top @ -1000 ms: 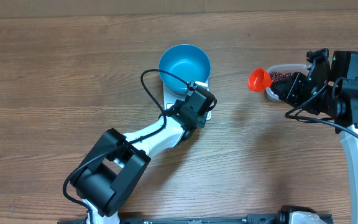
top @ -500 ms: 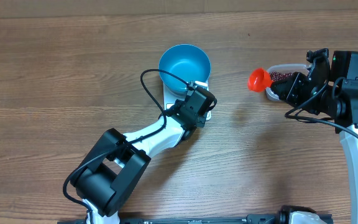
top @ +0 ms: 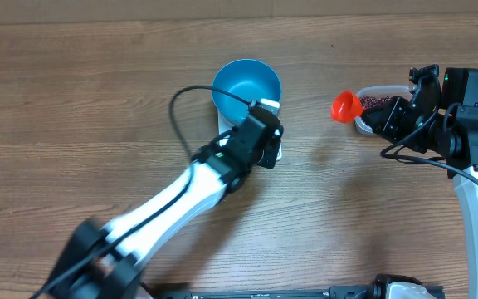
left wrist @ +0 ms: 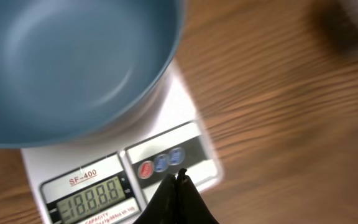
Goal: Scoop item into bowl and weigh 150g on scale
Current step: 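Withdraw the left gripper from the scale toward the front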
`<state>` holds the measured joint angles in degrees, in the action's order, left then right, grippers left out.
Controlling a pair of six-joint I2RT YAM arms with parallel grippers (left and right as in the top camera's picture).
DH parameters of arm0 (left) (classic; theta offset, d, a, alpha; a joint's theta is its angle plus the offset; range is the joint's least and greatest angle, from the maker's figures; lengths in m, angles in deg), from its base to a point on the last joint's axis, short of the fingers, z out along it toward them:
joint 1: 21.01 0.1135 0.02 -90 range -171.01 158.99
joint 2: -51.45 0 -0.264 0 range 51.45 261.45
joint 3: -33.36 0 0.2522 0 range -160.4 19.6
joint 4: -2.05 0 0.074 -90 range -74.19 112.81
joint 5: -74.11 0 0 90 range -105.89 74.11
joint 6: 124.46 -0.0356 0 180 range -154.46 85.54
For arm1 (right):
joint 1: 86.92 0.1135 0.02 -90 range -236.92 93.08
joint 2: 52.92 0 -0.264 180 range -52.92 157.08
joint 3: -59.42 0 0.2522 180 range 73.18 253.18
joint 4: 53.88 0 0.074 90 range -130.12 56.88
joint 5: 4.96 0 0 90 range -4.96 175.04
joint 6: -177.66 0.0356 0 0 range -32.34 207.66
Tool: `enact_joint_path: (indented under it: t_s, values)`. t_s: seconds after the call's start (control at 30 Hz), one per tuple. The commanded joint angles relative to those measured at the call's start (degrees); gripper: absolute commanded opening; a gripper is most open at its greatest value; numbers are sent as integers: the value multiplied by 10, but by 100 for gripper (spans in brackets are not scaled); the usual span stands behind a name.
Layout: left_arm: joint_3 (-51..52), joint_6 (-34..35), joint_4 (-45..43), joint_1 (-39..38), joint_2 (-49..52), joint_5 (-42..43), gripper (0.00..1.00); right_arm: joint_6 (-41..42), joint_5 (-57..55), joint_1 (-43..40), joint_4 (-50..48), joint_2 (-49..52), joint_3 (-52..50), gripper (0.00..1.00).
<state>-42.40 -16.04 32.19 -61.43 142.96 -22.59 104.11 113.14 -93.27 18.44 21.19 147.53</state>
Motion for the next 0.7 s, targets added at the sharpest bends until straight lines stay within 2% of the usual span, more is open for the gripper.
enact_joint_path:
  t_s: [0.0,0.23,0.57,0.6,0.63,0.67]
  values:
    - [-19,-13,24,-2,-83,53,4,-5,-2,-3,-1,-14,13,4]
    - [-19,-50,84,0,-191,48,6,-5,-2,-3,-2,-14,13,4]
    - [-19,-60,130,0,-229,49,37,-5,-2,-3,-1,-14,13,4]
    - [-19,-60,137,0,-228,48,47,-5,-2,-3,-2,-14,13,4]
    - [-19,-60,150,0,-227,49,61,-5,-2,-3,-2,-14,13,4]
    - [-19,-60,162,0,-226,49,99,-5,-2,-3,-3,-14,13,4]
